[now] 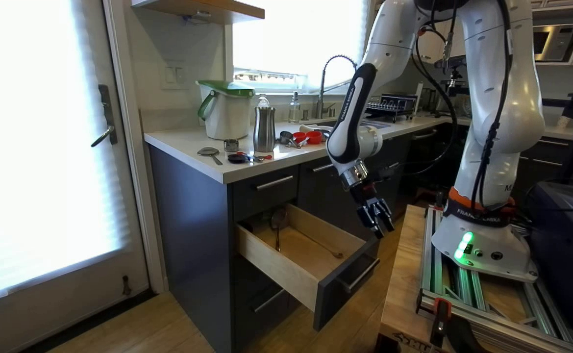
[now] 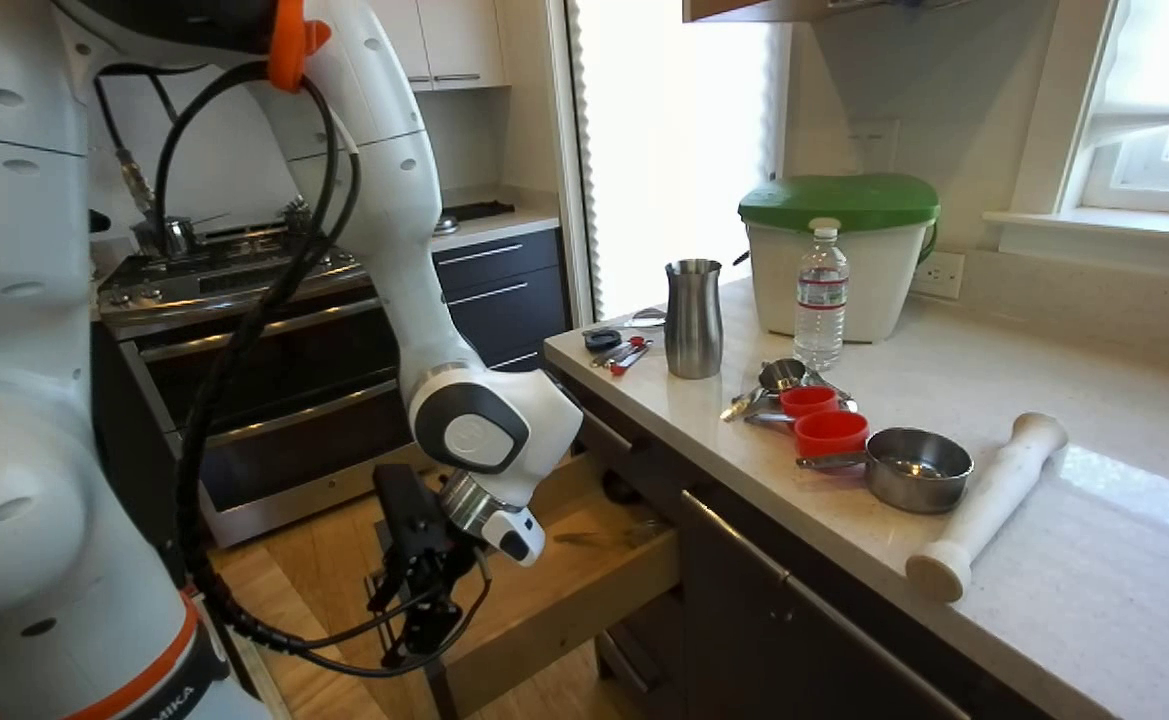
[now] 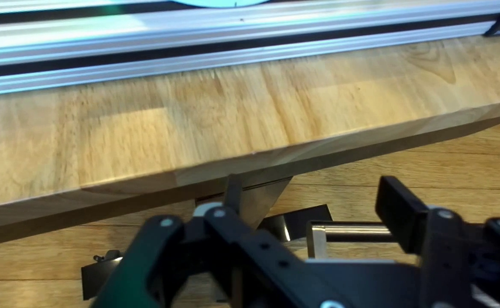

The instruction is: Close the open drawer fully

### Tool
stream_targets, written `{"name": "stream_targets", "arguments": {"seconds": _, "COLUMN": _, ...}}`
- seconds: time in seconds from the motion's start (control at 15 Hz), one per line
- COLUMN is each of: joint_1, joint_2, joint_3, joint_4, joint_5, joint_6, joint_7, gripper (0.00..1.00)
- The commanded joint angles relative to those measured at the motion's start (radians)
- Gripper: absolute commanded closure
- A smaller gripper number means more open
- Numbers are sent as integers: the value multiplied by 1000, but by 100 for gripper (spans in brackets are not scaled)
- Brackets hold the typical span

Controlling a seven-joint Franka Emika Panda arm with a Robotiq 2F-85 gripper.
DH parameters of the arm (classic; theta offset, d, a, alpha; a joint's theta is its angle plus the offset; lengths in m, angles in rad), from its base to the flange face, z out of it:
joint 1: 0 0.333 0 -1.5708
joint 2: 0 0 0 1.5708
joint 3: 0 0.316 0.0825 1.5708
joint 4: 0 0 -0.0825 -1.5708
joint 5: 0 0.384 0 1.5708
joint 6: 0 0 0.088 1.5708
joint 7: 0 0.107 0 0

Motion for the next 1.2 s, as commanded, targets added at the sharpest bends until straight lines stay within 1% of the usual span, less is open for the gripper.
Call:
{"name": "stream_targets", "arguments": {"seconds": 0.0, "joint_1": -30, "joint_2": 80, "joint_3": 23, "joint_4": 41, "joint_5": 9, "joint_6": 16, "joint_7": 7, "gripper": 51}}
{"name": "stream_targets", "arguments": {"seconds": 0.13, "joint_1": -39, "joint_2": 105, "joint_3": 28, "joint_4": 55, "joint_5": 12, "joint_6": 15, "joint_7": 3, "gripper": 65}}
{"name": "stream_targets", "arguments": {"seconds": 0.33, "joint_1": -47, "joint_2": 127, "joint_3": 37, "joint_4": 69, "joint_5": 15, "joint_6": 27, "joint_7": 6, "gripper": 89}}
{"name": "stream_targets", "arguments": {"seconds": 0.4, "joint_1": -49, "joint_2": 129, "joint_3": 40, "joint_4": 69, "joint_5": 16, "joint_6": 36, "joint_7": 6, "gripper": 95}}
{"name": "stream_targets", "arguments": {"seconds": 0.47, "joint_1": -48, "joint_2": 132, "joint_3": 41, "joint_4": 71, "joint_5": 13, "joint_6": 46, "joint_7": 8, "gripper": 100}}
{"name": "stream_targets", "arguments": {"seconds": 0.87, "joint_1": -60, "joint_2": 150, "joint_3": 53, "joint_4": 72, "joint_5": 7, "joint_6": 124, "joint_7": -10, "gripper": 100}}
{"name": "stream_targets", "arguments": {"seconds": 1.13, "joint_1": -70, "joint_2": 139, "joint_3": 67, "joint_4": 56, "joint_5": 9, "joint_6": 180, "joint_7": -28, "gripper": 100}}
